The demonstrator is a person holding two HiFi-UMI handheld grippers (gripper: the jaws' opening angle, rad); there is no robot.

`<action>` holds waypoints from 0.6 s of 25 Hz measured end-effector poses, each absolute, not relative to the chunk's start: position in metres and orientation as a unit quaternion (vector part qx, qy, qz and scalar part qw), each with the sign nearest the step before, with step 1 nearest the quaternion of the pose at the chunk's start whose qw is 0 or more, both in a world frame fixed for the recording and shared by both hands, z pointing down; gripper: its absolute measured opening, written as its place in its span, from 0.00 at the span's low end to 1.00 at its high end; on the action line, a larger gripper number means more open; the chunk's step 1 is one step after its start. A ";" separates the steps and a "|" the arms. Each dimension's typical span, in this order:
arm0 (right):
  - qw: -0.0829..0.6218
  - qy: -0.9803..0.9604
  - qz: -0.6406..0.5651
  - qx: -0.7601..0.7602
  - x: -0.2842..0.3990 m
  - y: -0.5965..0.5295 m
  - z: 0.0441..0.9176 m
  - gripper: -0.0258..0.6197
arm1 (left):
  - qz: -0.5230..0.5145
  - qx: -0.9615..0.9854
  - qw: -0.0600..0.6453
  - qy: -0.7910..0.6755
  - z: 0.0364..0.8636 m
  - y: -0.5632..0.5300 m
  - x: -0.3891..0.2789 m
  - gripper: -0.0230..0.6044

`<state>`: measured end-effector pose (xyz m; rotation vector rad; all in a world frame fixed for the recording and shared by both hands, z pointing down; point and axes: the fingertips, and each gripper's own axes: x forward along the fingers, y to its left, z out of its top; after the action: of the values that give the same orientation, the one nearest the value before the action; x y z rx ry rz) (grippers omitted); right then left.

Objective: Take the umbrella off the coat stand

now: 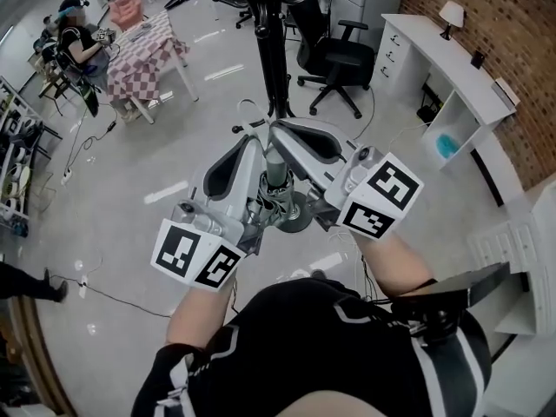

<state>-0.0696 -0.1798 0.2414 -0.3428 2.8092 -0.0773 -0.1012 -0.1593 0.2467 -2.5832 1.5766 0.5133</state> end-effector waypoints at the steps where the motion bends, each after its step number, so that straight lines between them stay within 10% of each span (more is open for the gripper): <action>1: 0.154 0.980 -0.030 -0.119 -0.072 -0.179 0.244 0.05 | 0.168 -0.841 0.034 0.513 0.249 -0.158 -0.104 0.06; 15: 0.127 0.985 -0.048 -0.109 -0.105 -0.166 0.267 0.05 | 0.160 -0.834 0.011 0.527 0.273 -0.144 -0.133 0.06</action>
<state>-0.1048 -0.1658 0.2672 -0.3186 2.8651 -0.1398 -0.1328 -0.1442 0.2726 -2.6025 1.6443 0.4995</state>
